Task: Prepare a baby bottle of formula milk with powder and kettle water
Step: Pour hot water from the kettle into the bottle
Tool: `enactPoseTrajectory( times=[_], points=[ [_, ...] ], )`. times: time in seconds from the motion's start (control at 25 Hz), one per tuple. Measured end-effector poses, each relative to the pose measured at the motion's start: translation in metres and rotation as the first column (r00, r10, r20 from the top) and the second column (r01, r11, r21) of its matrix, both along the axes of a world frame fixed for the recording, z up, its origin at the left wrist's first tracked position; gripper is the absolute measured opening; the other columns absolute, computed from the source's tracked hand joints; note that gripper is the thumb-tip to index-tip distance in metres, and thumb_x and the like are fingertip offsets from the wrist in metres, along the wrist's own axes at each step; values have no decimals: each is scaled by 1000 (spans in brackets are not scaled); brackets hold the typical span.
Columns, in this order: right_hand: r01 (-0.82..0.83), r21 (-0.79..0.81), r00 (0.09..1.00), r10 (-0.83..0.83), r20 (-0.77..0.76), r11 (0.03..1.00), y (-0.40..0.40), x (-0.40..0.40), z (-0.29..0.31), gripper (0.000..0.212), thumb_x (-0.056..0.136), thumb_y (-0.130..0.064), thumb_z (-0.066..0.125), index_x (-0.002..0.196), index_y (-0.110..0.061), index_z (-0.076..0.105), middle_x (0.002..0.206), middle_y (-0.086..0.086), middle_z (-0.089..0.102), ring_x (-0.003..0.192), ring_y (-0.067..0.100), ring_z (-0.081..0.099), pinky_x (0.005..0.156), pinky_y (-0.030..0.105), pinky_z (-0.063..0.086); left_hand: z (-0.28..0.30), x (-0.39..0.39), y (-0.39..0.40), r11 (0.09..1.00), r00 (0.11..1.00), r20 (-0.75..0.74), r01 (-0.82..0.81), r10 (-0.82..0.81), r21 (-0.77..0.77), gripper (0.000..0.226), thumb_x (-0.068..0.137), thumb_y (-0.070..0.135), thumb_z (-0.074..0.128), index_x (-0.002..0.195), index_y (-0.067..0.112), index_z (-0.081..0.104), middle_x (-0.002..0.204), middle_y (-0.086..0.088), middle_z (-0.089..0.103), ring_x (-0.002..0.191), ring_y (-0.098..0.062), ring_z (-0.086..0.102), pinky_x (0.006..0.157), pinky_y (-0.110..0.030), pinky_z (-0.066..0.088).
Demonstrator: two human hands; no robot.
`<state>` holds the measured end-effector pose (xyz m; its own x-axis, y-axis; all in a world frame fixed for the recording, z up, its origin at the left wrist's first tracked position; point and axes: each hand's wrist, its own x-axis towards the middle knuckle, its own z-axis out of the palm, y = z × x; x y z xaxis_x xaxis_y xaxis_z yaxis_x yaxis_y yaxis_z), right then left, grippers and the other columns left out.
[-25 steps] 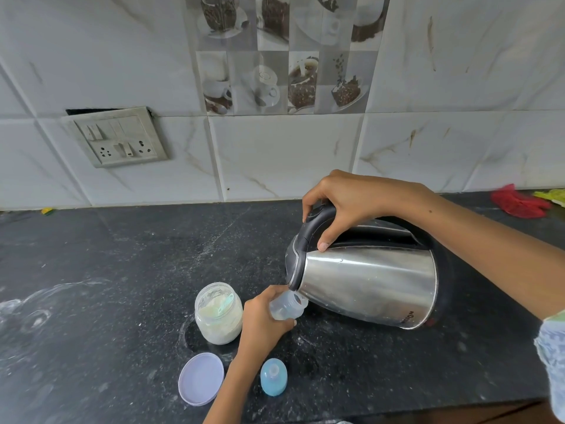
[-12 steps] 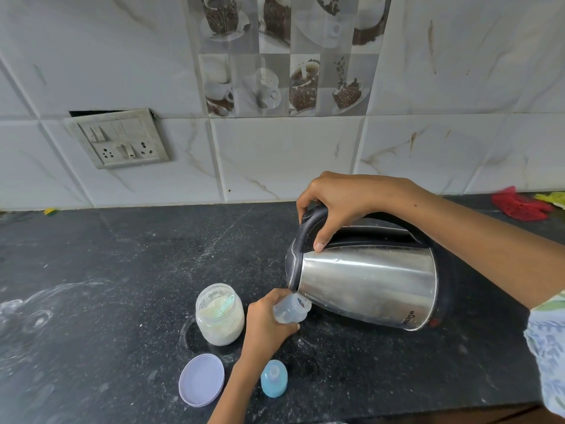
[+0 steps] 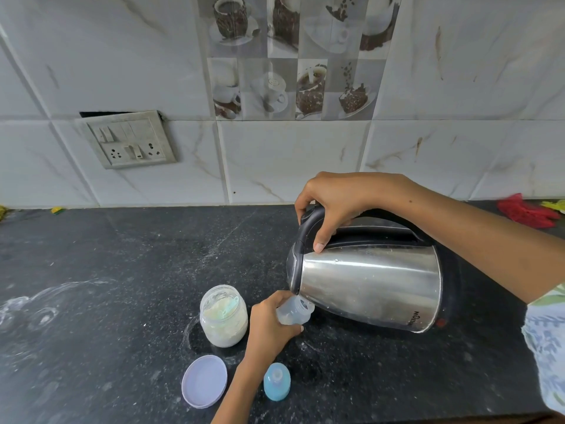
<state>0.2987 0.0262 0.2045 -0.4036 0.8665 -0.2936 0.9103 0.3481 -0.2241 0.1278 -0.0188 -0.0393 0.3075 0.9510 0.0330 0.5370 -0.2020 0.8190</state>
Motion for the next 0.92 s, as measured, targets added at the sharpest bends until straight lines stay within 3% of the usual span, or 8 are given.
enactPoseTrajectory(
  times=[0.2, 0.36, 0.64, 0.92],
  points=[
    [-2, -23, 1000, 3, 15, 1000, 2, -4, 1, 36, 65, -34, 89, 88, -21, 65, 58, 4, 67, 40, 8, 53, 47, 23, 43, 2, 1, 0, 1000, 1000, -7, -3, 3, 3, 59, 60, 20, 86, 113, 24, 61, 111, 8, 66, 105, -8, 58, 84, -15, 42],
    [-7, -36, 1000, 7, 16, 999, 5, -6, 0, 37, 67, -32, 88, 92, -15, 67, 62, 7, 70, 40, 8, 54, 49, 25, 46, 5, 1, -2, 1000, 1000, 2, -1, 1, 10, 58, 61, 18, 86, 113, 21, 61, 110, 8, 65, 99, -4, 55, 79, -8, 38],
    [4, -56, 999, -2, 35, 998, 6, -7, 1, 38, 68, -30, 88, 94, -12, 68, 60, 5, 69, 41, 8, 55, 48, 23, 45, 5, 0, -5, 1000, 1000, 14, -5, 5, 16, 61, 61, 19, 86, 117, 23, 61, 112, 8, 67, 103, -5, 57, 86, -15, 40],
    [5, -66, 999, -2, 47, 998, 5, -10, 2, 37, 68, -30, 88, 93, -11, 68, 62, 6, 70, 42, 9, 55, 42, 15, 40, 7, 0, -7, 1000, 1000, 21, -20, 19, 23, 59, 61, 16, 86, 115, 19, 63, 110, 7, 67, 95, 0, 53, 69, 2, 35]
  ],
)
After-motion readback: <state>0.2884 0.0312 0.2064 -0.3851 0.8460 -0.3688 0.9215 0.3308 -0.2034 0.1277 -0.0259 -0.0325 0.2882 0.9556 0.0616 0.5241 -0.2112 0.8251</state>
